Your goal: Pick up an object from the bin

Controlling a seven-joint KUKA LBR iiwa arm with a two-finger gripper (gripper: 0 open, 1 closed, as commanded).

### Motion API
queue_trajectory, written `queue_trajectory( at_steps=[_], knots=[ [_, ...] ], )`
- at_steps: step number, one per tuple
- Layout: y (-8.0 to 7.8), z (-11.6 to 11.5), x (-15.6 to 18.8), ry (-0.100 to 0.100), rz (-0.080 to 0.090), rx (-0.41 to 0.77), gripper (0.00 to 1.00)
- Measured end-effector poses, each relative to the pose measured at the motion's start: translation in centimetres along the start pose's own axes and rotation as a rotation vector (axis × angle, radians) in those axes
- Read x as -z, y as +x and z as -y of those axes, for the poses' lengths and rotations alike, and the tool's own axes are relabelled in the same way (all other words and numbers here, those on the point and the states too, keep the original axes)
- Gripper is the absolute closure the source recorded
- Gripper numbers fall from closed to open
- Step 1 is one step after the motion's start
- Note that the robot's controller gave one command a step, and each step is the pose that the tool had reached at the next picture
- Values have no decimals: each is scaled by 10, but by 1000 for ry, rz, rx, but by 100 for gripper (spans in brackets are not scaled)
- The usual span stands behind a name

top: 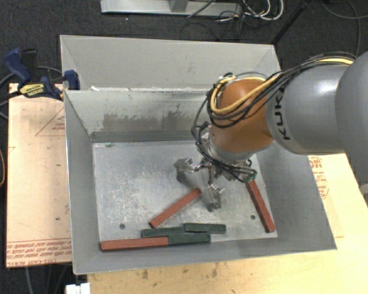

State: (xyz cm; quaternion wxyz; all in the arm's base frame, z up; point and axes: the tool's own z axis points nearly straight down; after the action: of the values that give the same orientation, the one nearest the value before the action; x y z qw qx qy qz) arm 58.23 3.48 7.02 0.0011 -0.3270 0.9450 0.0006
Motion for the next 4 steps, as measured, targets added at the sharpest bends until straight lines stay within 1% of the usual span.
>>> queue_trajectory(
  at_steps=[1,2,3,4],
  knots=[
    [-1,1,1,1,2,-1,100],
    [-63,-43,111,4,8,264,100],
    [-60,-42,108,0,2,260,0],
    [-11,-86,51,-6,-6,381,0]
  ],
)
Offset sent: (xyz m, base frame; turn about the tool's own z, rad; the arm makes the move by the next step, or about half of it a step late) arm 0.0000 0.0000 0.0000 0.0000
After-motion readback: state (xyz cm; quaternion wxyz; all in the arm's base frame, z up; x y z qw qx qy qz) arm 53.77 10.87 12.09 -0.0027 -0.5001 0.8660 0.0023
